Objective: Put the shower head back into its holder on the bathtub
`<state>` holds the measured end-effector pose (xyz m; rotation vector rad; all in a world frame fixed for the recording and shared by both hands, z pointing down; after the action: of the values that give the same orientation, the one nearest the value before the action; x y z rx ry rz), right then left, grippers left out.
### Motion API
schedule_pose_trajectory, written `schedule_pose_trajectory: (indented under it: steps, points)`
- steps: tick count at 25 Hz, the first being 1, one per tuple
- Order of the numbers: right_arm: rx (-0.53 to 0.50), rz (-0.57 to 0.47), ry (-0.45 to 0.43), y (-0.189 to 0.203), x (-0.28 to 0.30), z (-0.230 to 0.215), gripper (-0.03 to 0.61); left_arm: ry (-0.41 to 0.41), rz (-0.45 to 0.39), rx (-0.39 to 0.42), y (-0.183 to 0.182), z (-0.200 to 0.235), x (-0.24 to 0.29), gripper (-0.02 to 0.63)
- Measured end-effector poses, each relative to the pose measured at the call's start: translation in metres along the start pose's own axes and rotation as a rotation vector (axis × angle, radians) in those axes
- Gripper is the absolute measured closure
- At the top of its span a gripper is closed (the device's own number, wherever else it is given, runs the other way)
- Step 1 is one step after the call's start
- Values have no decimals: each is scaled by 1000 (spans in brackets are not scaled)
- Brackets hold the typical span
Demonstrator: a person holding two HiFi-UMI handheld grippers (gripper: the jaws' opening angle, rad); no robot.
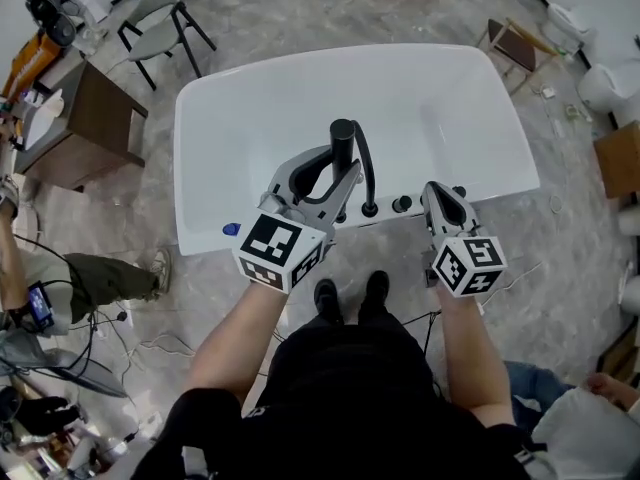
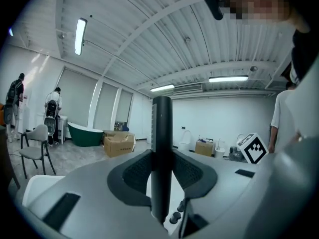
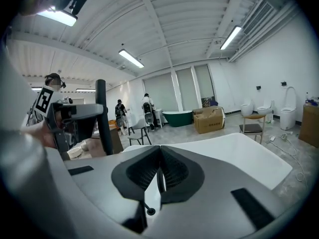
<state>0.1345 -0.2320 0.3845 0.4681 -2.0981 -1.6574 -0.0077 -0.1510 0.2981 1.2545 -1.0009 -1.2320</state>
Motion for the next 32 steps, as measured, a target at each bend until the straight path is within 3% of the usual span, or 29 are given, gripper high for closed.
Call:
schedule_pose_trajectory:
  steps: [12, 22, 32]
  points:
    - [17, 3, -4, 4, -5, -41, 563, -55, 129, -38, 86, 9, 21, 477]
    - [71, 57, 10, 66, 3, -44, 563, -28, 244, -64, 193, 21, 16, 476]
    - [118, 114, 37, 112, 17, -37, 563, -25, 345, -150, 278, 49, 14, 474]
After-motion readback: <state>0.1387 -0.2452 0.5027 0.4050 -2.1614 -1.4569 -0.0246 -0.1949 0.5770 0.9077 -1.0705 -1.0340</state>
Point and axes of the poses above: the fingertips, and each gripper's own axes: x forward along the fingers, z to its left, y out of its underside, the point moved 1 cm from there along -x, backward along the fingers, and after that the axes turned 13 degrees about -z, right-handed, at the moved point
